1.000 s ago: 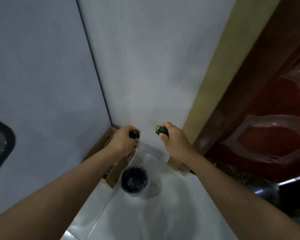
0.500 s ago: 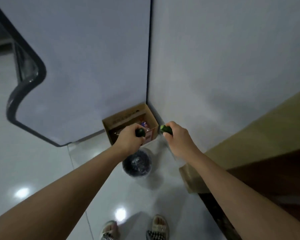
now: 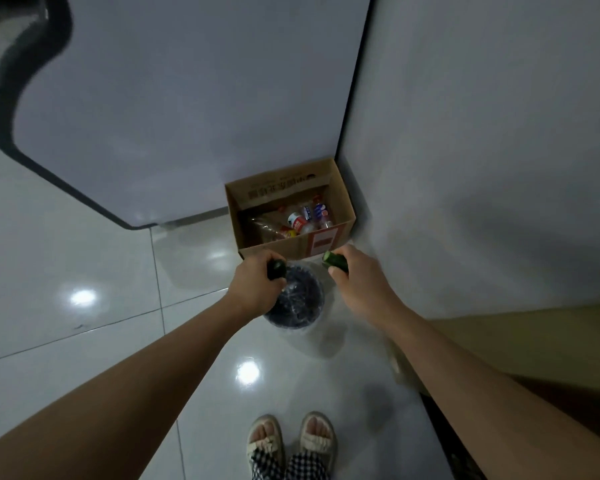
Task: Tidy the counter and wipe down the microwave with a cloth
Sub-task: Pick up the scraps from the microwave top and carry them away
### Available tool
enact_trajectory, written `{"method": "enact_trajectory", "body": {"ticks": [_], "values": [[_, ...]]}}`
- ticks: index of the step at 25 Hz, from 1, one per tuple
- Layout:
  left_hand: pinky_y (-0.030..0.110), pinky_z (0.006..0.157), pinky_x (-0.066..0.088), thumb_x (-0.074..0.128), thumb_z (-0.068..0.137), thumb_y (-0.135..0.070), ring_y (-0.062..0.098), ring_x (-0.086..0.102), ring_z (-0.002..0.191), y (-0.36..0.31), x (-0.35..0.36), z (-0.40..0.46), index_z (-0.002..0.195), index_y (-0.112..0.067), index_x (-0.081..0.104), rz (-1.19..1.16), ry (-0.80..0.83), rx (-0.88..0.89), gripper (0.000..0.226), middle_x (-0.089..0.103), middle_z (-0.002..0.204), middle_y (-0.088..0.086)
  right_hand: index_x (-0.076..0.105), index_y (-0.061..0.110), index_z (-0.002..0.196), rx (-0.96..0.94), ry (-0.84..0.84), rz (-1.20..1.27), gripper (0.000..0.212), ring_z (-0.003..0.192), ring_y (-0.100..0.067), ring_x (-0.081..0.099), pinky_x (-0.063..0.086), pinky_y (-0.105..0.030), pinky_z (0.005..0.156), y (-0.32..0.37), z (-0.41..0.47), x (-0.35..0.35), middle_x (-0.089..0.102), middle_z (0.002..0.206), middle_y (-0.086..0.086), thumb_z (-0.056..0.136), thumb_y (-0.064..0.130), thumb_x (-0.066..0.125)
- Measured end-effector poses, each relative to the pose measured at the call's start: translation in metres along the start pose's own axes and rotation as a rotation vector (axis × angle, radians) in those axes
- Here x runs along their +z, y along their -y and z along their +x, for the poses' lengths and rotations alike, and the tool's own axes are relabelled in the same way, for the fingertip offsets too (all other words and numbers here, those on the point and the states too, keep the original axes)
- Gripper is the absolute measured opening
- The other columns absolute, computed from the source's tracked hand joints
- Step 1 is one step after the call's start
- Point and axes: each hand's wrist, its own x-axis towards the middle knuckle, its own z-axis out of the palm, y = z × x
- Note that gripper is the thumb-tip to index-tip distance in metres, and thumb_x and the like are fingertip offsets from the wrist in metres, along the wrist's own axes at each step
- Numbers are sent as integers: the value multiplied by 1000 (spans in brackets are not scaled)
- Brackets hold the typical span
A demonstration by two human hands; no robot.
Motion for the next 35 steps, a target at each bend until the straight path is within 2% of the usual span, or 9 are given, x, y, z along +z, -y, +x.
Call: {"method": "enact_trajectory", "body": {"ticks": [10, 14, 17, 21, 25, 30, 35], "values": [[35, 93, 47, 61, 85, -6, 26, 55, 112, 152, 123, 122, 112, -13, 59, 90, -69, 5, 28, 58, 121, 9, 52, 10, 117, -38, 35, -77, 24, 102, -23, 54, 34, -23, 75, -118, 89, 176, 58, 113, -8, 95, 20, 52], [27, 88, 43, 61, 85, -7, 25, 55, 110, 210, 173, 170, 113, -13, 59, 152, -91, 32, 29, 58, 119, 10, 52, 11, 118, -48, 41, -83, 25, 105, -26, 54, 42, -31, 83, -163, 128, 243, 59, 113, -9, 95, 20, 52], [29, 92, 43, 62, 84, -9, 25, 55, 109, 245, 205, 203, 115, -14, 57, 188, -91, 34, 32, 57, 121, 10, 51, 11, 119, -67, 54, -142, 26, 105, -28, 53, 44, -39, 91, -193, 153, 286, 59, 113, -11, 94, 20, 53], [31, 90, 43, 61, 83, -9, 27, 57, 105, 277, 234, 236, 115, -14, 57, 212, -117, 62, 32, 54, 119, 12, 51, 8, 115, -121, 38, -201, 26, 107, -29, 49, 43, -36, 83, -223, 183, 330, 56, 113, -13, 92, 17, 57], [31, 89, 44, 59, 83, -5, 27, 57, 103, 292, 245, 253, 115, -14, 57, 209, -122, 97, 33, 51, 119, 13, 52, 7, 113, -153, 25, -266, 27, 108, -30, 47, 40, -34, 82, -238, 199, 350, 55, 114, -15, 88, 13, 60], [38, 101, 42, 62, 82, -11, 27, 47, 120, 286, 234, 246, 129, -16, 46, 291, -78, 100, 50, 46, 128, 10, 39, 15, 136, -139, 129, -315, 62, 126, -25, 33, 36, -34, 102, -233, 192, 341, 43, 136, -6, 82, 25, 69], [39, 108, 35, 62, 82, -12, 25, 39, 131, 250, 194, 206, 141, -16, 32, 306, 24, 106, 67, 37, 145, 7, 35, 20, 139, -131, 172, -377, 69, 131, -24, 26, 30, -38, 110, -190, 157, 295, 39, 141, -1, 80, 30, 70]]}}
